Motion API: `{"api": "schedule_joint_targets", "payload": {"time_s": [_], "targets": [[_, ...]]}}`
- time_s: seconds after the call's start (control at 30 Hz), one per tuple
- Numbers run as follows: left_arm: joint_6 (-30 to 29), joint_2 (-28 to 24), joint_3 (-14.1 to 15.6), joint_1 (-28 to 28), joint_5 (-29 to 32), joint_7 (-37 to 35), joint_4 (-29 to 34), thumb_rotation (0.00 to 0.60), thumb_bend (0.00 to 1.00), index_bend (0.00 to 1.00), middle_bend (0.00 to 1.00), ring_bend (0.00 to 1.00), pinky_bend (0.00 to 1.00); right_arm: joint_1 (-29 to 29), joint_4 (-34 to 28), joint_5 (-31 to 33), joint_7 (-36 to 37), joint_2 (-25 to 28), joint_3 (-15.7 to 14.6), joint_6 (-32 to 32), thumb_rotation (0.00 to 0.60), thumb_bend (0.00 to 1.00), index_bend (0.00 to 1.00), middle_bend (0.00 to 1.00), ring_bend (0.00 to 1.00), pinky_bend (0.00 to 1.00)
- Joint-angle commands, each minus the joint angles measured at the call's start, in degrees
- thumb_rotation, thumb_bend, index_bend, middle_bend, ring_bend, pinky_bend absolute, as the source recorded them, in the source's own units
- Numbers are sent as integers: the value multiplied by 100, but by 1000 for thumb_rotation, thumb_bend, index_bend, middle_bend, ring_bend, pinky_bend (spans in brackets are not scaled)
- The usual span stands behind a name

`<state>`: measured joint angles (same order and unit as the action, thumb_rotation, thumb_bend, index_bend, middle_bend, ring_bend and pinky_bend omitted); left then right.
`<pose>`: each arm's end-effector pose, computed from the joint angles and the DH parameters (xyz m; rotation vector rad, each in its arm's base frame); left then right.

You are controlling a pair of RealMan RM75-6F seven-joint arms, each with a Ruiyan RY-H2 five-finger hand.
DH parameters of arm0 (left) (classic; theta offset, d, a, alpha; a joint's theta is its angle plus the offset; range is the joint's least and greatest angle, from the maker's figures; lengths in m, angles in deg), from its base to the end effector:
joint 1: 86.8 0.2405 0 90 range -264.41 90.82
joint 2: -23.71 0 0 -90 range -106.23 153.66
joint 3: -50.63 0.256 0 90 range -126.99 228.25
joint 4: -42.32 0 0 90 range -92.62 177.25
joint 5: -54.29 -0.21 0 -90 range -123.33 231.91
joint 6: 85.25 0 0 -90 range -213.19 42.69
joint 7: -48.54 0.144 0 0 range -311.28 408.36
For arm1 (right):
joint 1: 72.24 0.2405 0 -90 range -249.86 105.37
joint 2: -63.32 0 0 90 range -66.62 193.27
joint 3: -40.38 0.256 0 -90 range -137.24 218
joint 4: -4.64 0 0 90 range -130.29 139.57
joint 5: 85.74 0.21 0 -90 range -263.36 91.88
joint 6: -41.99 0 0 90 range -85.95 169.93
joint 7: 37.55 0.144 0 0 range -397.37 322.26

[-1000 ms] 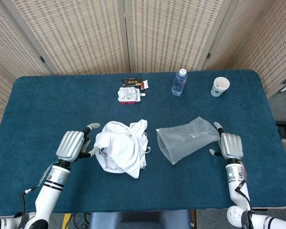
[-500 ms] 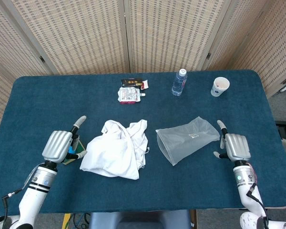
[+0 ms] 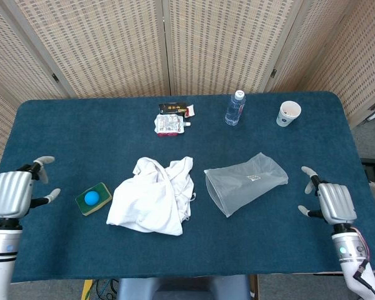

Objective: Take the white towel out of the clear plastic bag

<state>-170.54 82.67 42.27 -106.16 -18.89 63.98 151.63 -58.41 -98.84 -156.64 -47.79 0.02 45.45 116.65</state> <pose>-0.2212 0.2562 0.1829 -1.3534 -0.7661 -1.0022 -0.2781 -0.2260 0.1356 1.3964 -1.0580 0.8184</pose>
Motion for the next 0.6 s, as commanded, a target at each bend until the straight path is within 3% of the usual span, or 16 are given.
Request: {"api": "schedule_joint_targets", "payload": {"time_s": [0.03,0.27,0.6], "targets": [[-25,-239,135,212,-39,-182,-163,600,0,315,582,513,606,-281,146,-373,181,191,-238,275,600,0,190,493,494,639],[-185,-552,368,682,-90,-471,-407,600,0,337,582,514,604,-619,196,-751,600,402,-420,595,600,0,207,493,494,627],[-179,-421,465,966,-96,-604,-715,600,0,365,576,514,604,-834,125,-846,737,603,-489,680,600,0,209,493,494,620]]}}
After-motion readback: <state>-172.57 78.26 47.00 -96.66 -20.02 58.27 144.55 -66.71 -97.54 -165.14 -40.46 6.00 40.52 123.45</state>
